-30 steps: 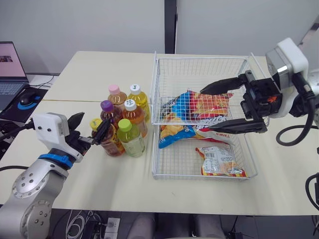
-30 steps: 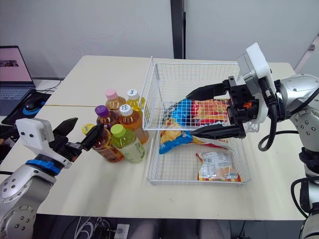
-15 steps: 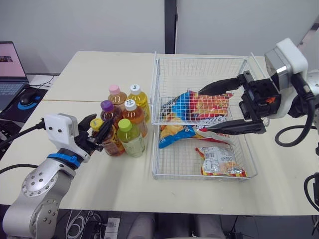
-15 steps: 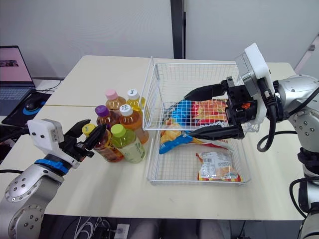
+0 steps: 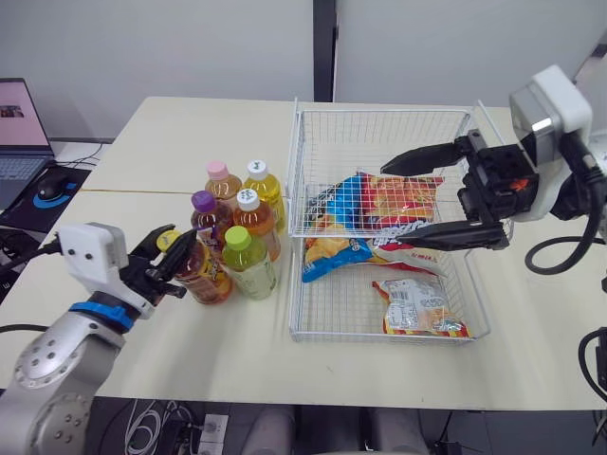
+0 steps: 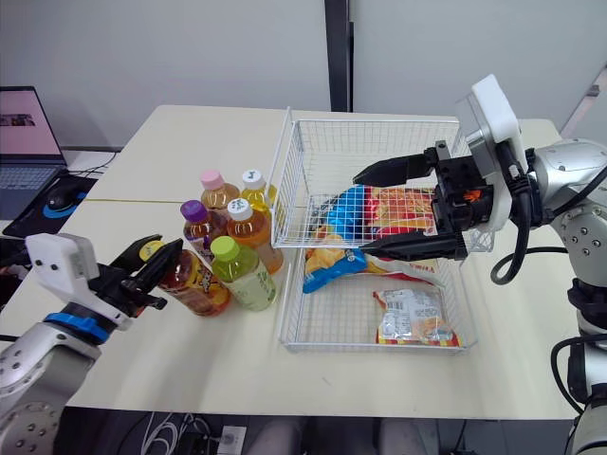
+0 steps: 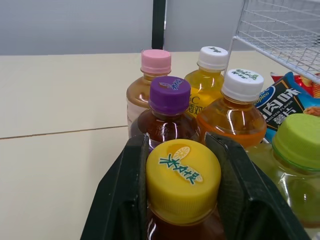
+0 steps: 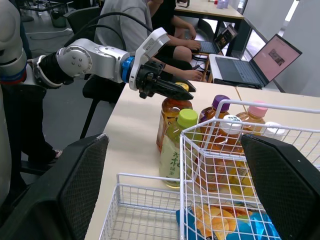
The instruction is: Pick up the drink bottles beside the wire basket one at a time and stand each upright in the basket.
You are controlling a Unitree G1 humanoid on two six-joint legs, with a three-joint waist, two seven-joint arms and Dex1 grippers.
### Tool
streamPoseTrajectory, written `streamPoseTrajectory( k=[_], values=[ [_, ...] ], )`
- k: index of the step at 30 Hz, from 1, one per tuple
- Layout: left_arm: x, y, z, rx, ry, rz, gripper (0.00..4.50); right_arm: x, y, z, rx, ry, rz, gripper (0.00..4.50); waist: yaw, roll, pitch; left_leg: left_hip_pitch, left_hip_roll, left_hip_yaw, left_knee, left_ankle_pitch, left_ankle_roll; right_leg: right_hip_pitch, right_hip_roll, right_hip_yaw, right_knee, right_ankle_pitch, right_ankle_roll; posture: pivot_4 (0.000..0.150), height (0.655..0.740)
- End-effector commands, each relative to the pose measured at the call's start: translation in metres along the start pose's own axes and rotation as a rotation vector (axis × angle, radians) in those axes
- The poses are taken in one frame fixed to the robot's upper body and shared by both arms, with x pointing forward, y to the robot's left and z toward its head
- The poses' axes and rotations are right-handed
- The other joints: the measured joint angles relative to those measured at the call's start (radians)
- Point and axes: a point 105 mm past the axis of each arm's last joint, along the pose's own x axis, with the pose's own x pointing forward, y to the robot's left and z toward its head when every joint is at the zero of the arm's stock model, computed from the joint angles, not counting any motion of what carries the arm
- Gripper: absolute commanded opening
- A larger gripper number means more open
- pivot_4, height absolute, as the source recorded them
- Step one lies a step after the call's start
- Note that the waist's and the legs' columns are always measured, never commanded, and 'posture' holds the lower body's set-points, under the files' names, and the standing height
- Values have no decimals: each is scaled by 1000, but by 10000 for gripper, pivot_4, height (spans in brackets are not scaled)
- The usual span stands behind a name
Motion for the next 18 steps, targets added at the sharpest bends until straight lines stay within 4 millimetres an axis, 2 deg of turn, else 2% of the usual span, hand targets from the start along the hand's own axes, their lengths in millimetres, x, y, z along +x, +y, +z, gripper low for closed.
streamPoseTrajectory(
  k=[1,4,10,15,18],
  values=[
    [-15,-1,50,100,-100,-62,13620,-11,1,16,-32,-6,-23,45000,0,0,0,0,0,0,0,0,0,0,0,0,0,0,0,1500,7400],
    [-20,1,71,105,-89,-129,13620,-15,0,17,-12,12,-21,45000,0,0,0,0,0,-1,0,0,0,0,0,0,-1,0,0,1500,7400],
    [-21,17,124,149,-99,-194,13620,-16,-5,20,-17,14,-31,45000,-3,1,1,0,0,0,0,0,0,-1,1,-1,0,0,0,1500,7400],
    [-12,19,169,75,-182,-297,13620,-20,-10,24,-19,11,-62,45000,-7,0,1,-1,0,1,-1,0,0,-1,1,0,0,0,0,1500,7400],
    [-2,14,189,56,-220,-373,13620,-23,-10,23,-7,18,-80,45000,-4,0,2,-1,0,0,-1,0,0,-1,1,-1,0,0,0,1500,7400]
  ],
)
